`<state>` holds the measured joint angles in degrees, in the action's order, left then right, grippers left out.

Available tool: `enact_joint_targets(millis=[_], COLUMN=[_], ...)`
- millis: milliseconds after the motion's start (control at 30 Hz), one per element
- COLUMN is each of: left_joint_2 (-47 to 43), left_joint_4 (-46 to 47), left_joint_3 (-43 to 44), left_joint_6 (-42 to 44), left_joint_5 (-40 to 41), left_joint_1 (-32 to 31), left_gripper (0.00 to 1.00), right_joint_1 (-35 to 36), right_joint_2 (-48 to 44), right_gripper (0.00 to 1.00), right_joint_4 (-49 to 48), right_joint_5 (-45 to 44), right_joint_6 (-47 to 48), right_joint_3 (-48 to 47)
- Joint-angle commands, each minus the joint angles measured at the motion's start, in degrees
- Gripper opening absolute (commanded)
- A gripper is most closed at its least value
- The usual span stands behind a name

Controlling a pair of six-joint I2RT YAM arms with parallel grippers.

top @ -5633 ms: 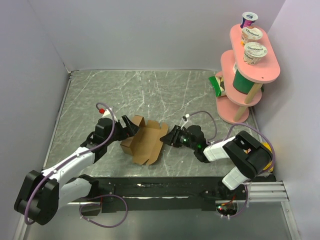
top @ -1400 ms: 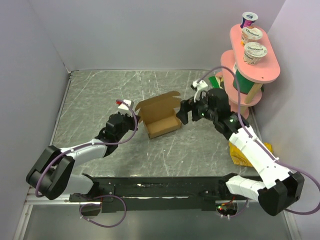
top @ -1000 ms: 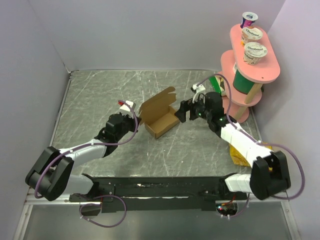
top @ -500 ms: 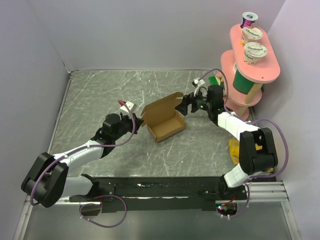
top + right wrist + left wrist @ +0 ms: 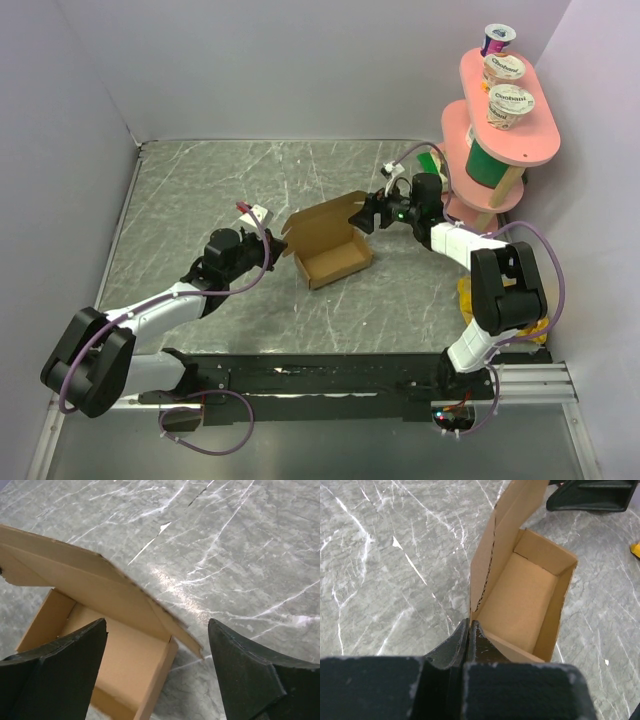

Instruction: Fold the paper box

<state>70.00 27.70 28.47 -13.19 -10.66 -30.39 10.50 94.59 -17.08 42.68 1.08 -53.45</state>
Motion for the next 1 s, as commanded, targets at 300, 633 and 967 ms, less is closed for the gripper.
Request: enact_joint_targets(millis=[300,633,967], left_joint_2=[-0.21,0.93,1.37], left_joint_4=[0.25,-0.54,-0.37], left_joint_3=[1.15,2.11,2.56], left_joint_6=[-0.34,-0.96,-2.10], left_joint_5=[0.37,1.60,1.78], left_joint_1=[0.16,0.16,0.16], left_gripper=[0.01,0.01,0.01], right_joint_1=[-0.04,3.20,8.13], right_joint_2=[-1.95,-3.44,-4.41], right_gripper=[0.59,0.35,0.27], right_joint_4=[-4.98,-6.91,-9.29], right_joint_5=[1.00,-4.87,-15.14], right_joint_6=[-0.91,-2.14,-2.32], right_joint_3=[2.91,4.67,5.73])
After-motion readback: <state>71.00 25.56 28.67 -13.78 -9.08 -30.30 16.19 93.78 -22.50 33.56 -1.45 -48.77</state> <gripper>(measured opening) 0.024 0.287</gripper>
